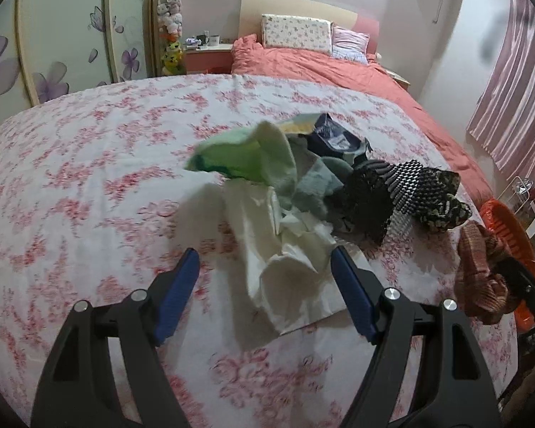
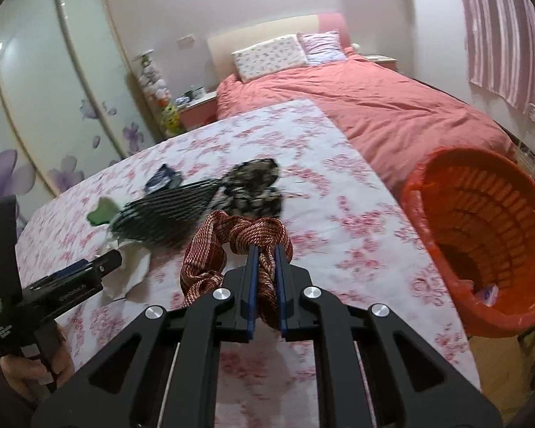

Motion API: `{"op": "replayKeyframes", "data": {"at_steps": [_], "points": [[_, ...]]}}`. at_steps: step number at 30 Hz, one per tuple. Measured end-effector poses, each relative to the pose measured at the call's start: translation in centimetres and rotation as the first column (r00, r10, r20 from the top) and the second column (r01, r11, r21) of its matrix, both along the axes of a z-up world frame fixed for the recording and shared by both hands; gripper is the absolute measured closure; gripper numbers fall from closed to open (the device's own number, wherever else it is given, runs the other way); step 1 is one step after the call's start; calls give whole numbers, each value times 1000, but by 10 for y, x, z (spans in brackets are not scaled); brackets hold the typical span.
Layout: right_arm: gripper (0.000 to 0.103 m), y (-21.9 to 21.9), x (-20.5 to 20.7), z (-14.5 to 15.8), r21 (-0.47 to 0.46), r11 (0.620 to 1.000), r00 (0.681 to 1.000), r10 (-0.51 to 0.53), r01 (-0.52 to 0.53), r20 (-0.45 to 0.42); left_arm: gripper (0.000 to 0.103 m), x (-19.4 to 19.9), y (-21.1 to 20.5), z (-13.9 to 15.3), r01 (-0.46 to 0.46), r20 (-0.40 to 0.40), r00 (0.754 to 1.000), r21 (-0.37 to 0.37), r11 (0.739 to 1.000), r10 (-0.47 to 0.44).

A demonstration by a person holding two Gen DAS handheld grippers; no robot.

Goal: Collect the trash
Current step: 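Grasp the crumpled white tissues with the left gripper while the right gripper holds the scarf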

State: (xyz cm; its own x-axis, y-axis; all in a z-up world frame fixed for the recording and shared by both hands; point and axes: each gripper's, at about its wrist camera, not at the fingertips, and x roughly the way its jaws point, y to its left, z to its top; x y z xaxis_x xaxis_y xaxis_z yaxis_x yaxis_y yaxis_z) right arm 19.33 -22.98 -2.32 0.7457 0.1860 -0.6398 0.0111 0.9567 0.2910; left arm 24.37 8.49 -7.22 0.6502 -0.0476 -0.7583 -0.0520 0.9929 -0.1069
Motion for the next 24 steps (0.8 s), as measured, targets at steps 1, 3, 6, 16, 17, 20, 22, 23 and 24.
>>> {"op": "replayKeyframes", "data": {"at_steps": [1,3,6,16,17,20,22,23,24], "points": [[94,-1,1,-1,1,1000,1000,-4,4,-2,28,3,-2,-1,0,-4,1000,5,1000,0],[94,-6,1,-4,3,1000,1000,-12,12,-8,33,6,-4,-2,4,-6,1000,12,1000,-4],[94,-9,4,-7,7,1000,1000,-24,24,-17,48,8,-5,-3,17,-7,1000,19,1000,-17],[94,-15,18,-21,-15,996,995,-84,83,-48,55,-4,37,2,-39,13,999,48,998,39],[93,-13,20,-23,-18,996,995,-84,83,-58,54,-5,43,1,-48,11,999,48,998,48],[93,-10,23,-26,-30,996,994,-90,88,-67,51,-5,54,-4,-65,2,998,40,997,65],[90,-9,25,-26,-32,996,994,-89,87,-69,48,-5,55,-6,-65,0,998,36,997,65],[90,-9,26,-25,-32,996,993,-90,88,-70,48,-5,55,-8,-64,-2,998,39,997,65],[89,-9,27,-25,-29,995,993,-92,91,-72,47,-5,55,-9,-63,-6,998,40,997,64]]}}
